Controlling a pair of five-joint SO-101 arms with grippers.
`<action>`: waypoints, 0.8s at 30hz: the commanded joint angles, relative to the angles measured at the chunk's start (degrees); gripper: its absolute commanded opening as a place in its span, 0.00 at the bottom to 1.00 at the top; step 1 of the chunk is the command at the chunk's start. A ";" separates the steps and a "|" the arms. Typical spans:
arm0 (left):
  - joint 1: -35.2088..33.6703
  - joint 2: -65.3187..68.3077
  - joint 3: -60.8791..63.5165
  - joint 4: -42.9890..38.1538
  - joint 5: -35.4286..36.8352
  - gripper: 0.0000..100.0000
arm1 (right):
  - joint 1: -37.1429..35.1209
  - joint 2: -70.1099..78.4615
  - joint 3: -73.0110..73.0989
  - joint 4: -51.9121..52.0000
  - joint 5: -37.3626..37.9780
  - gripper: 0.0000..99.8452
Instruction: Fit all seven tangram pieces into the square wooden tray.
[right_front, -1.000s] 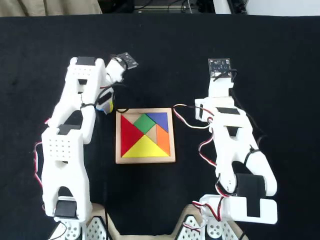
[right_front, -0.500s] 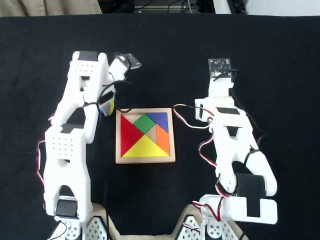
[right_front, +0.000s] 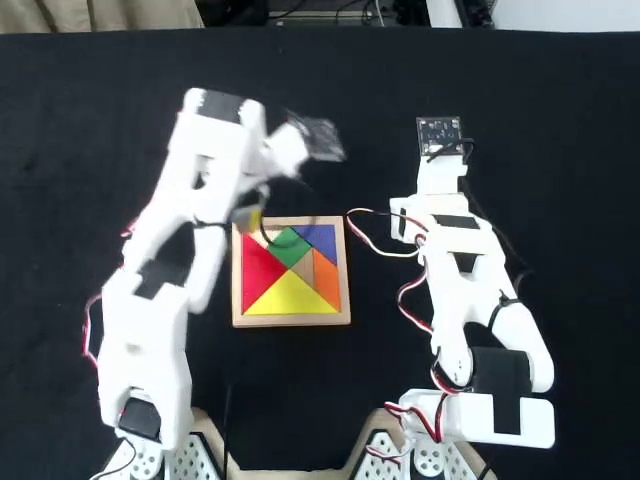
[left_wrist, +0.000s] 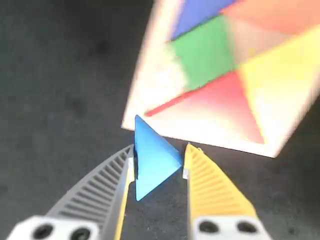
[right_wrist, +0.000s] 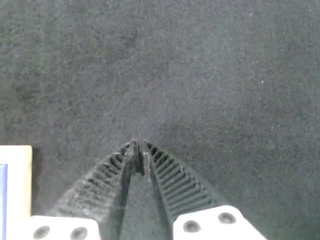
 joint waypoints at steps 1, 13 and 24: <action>4.44 -7.65 6.55 -3.69 -5.01 0.06 | 0.97 -0.04 -2.59 -1.14 0.53 0.01; 2.86 -7.74 20.26 -21.45 -9.58 0.06 | 0.88 -0.04 -2.59 -1.14 0.53 0.01; 0.84 -7.65 22.81 -24.26 -9.93 0.06 | 0.62 -0.04 -2.59 -1.23 0.53 0.01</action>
